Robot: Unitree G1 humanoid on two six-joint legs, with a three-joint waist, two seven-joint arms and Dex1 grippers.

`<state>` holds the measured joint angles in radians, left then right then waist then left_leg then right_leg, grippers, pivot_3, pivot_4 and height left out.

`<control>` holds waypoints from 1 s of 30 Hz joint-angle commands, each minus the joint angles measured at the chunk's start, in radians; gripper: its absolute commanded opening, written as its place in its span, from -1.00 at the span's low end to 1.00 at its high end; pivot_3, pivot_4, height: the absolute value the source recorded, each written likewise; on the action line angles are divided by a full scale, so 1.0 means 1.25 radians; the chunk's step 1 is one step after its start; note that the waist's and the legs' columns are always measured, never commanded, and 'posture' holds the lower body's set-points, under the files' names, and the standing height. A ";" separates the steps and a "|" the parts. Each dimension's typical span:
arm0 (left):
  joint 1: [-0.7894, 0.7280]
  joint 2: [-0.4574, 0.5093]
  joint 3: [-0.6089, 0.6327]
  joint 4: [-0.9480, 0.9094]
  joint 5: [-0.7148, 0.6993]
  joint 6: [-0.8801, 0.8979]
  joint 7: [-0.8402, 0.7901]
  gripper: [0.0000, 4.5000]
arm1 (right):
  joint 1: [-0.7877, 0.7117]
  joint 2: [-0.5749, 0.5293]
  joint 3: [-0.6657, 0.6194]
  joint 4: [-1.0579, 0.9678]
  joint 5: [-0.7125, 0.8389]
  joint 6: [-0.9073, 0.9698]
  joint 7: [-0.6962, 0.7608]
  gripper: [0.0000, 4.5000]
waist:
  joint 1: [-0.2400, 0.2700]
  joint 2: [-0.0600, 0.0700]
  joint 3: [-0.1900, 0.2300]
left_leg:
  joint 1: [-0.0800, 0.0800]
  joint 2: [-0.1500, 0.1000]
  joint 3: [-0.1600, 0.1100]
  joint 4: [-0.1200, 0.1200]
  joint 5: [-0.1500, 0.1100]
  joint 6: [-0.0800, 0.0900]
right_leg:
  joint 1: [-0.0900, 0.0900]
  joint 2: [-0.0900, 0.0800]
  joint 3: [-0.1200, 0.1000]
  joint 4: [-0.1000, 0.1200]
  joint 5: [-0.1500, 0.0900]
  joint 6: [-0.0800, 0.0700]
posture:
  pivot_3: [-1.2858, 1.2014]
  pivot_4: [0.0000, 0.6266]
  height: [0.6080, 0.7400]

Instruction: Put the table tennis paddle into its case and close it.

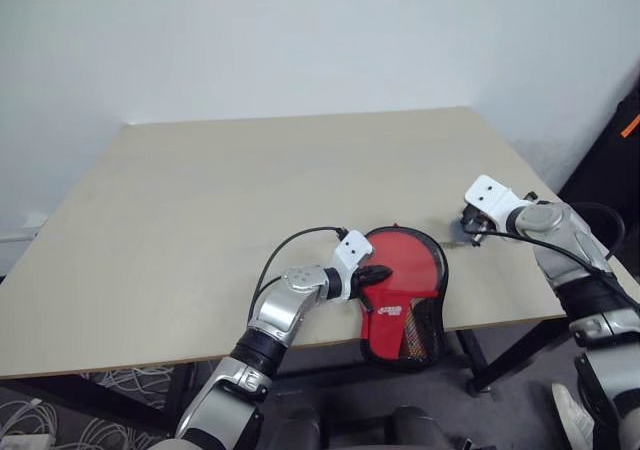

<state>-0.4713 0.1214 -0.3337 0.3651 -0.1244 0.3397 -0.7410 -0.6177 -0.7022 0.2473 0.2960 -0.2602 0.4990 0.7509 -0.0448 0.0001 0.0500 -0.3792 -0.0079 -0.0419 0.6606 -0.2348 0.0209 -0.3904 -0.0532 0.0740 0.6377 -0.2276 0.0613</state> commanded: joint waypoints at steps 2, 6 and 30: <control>0.013 0.015 -0.016 0.069 0.033 0.029 -0.002 -1.00 | 0.039 -0.069 -0.030 -0.144 0.021 0.034 0.071 -0.99 | 0.000 0.000 0.000 | 0.000 0.000 0.000 0.000 0.000 0.000 | 0.000 0.000 0.000 0.000 0.000 0.000 | 0.03 -1.00 1.00; -0.001 0.016 -0.015 0.083 0.036 0.025 -0.010 -1.00 | 0.091 -0.117 -0.036 -0.243 0.059 0.029 0.144 -0.99 | 0.001 -0.001 0.000 | 0.000 0.000 0.000 0.000 0.000 0.000 | 0.000 0.000 -0.001 -0.001 0.000 0.000 | 0.03 -1.00 1.00; -0.032 0.022 -0.014 0.120 0.041 0.012 -0.029 -1.00 | 0.319 -0.289 -0.137 -0.619 0.366 0.058 0.395 -0.99 | 0.000 -0.007 0.002 | 0.000 0.002 -0.001 -0.001 -0.004 -0.002 | 0.001 0.000 -0.003 -0.010 0.000 0.001 | 0.03 -1.00 1.00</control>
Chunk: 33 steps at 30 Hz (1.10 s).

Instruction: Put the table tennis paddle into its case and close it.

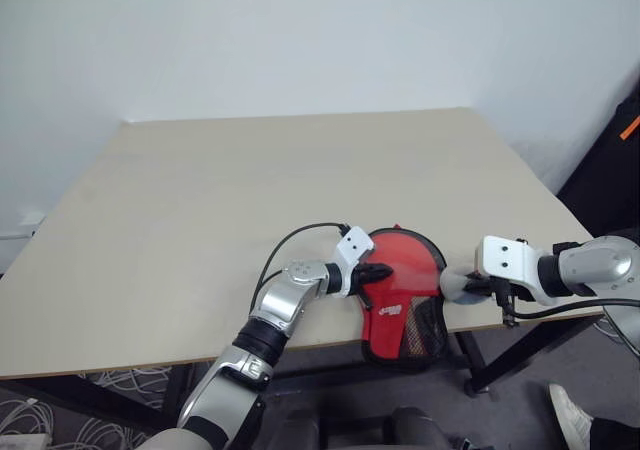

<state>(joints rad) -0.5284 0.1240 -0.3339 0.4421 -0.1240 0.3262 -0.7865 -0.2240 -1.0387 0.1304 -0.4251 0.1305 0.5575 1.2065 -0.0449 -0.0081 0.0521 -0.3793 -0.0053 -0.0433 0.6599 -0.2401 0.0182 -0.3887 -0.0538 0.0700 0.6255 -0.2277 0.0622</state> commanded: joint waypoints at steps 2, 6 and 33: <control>0.014 0.020 -0.014 0.058 0.041 0.023 0.007 -1.00 | 0.013 -0.027 -0.053 -0.055 0.078 0.018 0.039 -0.99 | 0.000 -0.001 0.001 | 0.000 0.000 0.000 0.000 0.000 0.000 | 0.000 0.000 0.000 0.000 0.000 0.000 | 0.03 -1.00 1.00; 0.012 0.019 -0.015 0.060 0.041 0.022 0.005 -1.00 | 0.046 -0.053 -0.068 -0.079 0.119 0.006 0.072 -0.99 | 0.000 -0.002 0.001 | 0.000 0.001 0.000 0.000 0.000 0.000 | 0.000 0.000 0.000 -0.001 0.000 0.000 | 0.03 -1.00 1.00; -0.002 0.030 -0.019 0.068 0.047 0.023 -0.017 -1.00 | 0.293 -0.141 -0.101 -0.299 0.281 -0.072 0.171 -0.99 | 0.021 -0.005 0.002 | -0.001 0.002 0.002 0.001 -0.005 0.000 | 0.000 -0.001 -0.001 -0.002 -0.001 0.001 | 0.03 -1.00 1.00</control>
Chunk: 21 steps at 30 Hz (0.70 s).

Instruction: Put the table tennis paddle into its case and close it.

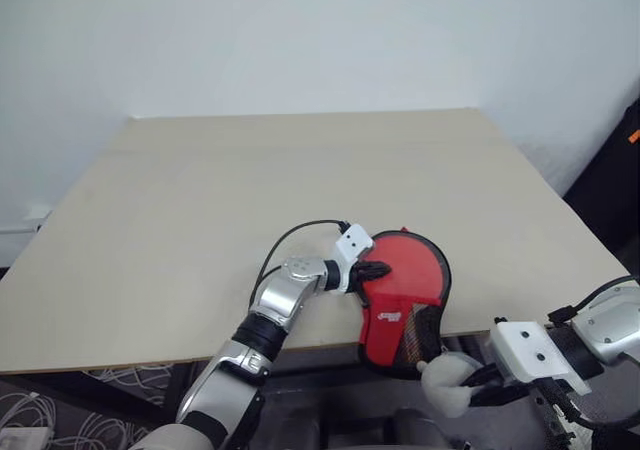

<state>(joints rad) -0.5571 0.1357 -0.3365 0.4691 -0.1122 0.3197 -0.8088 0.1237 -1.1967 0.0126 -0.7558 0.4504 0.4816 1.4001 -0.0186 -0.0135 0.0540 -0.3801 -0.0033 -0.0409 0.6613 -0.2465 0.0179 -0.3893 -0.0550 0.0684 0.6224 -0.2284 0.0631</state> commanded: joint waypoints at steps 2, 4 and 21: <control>0.022 0.022 -0.017 0.045 0.038 0.029 -0.001 -1.00 | 0.023 -0.016 -0.006 -0.043 0.026 -0.012 0.014 -0.99 | -0.001 0.000 0.000 | 0.000 0.000 0.000 0.000 0.000 -0.001 | 0.000 0.000 0.000 0.000 0.000 0.000 | 0.03 -1.00 1.00; 0.022 0.024 -0.018 0.044 0.039 0.030 -0.003 -1.00 | 0.032 -0.014 -0.010 -0.060 0.039 -0.010 0.014 -0.99 | -0.001 -0.001 0.000 | 0.000 0.001 0.001 0.000 0.000 -0.001 | 0.000 0.000 0.000 0.000 0.000 0.000 | 0.03 -1.00 1.00; 0.046 0.091 0.007 -0.143 0.007 0.110 -0.037 -0.13 | -0.213 0.180 0.018 0.067 0.203 0.173 -0.182 0.35 | -0.005 -0.004 -0.002 | 0.002 0.004 0.003 0.000 -0.001 -0.001 | -0.001 0.000 -0.001 0.001 0.000 0.000 | 0.03 -1.00 1.00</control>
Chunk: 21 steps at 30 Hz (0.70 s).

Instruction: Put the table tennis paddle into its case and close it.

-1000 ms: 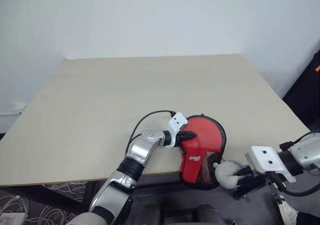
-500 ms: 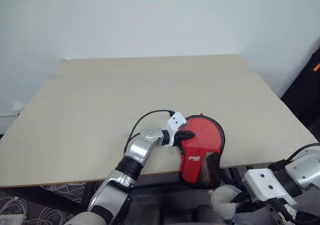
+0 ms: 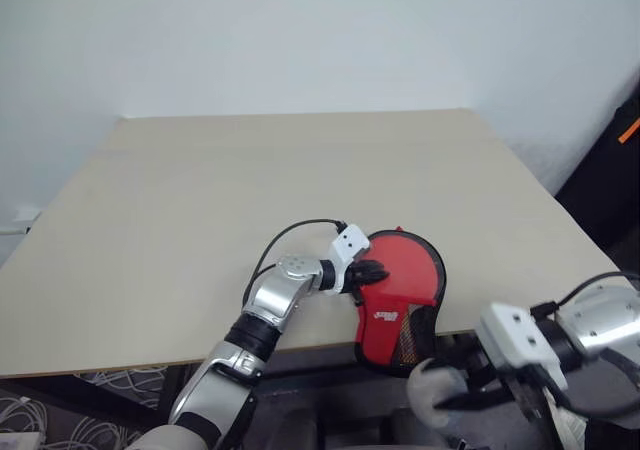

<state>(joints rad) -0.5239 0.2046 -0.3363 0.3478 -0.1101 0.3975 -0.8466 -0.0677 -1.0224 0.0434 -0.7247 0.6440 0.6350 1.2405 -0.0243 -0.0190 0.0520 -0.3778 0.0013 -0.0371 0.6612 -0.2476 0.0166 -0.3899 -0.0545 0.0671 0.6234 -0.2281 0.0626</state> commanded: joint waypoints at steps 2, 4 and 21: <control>0.020 0.060 0.025 -0.089 0.003 0.052 0.001 0.16 | -0.109 0.082 -0.003 0.079 0.059 0.087 -0.101 0.64 | 0.002 0.000 0.000 | 0.000 0.000 0.000 0.000 0.000 0.000 | -0.001 0.000 0.000 0.000 0.000 0.000 | 0.03 -1.00 1.00; 0.017 0.084 0.051 -0.120 -0.006 0.062 0.011 0.49 | -0.147 0.118 -0.001 0.113 0.062 0.115 -0.142 0.98 | 0.002 0.000 0.000 | -0.001 0.000 0.000 0.000 0.000 0.000 | -0.001 0.000 0.000 0.001 0.000 -0.001 | 0.03 -1.00 1.00; 0.158 0.261 0.440 -0.268 -0.165 0.208 0.142 0.98 | -0.336 0.349 0.055 0.398 -0.107 0.129 -0.410 1.00 | 0.002 0.001 0.001 | -0.014 0.000 0.001 0.000 0.003 0.004 | -0.013 0.001 0.001 0.002 0.004 0.000 | 0.03 -1.00 1.00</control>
<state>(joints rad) -0.3199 0.5124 0.1806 0.0510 -0.3072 0.6595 -0.6818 -0.4533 -0.5944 0.1259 -0.2326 0.5283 0.8193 0.7443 -0.0221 -0.0178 0.0528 -0.3955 0.0018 -0.0358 0.6612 -0.2444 0.0215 -0.4061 -0.0525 0.0688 0.6266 -0.2229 0.0614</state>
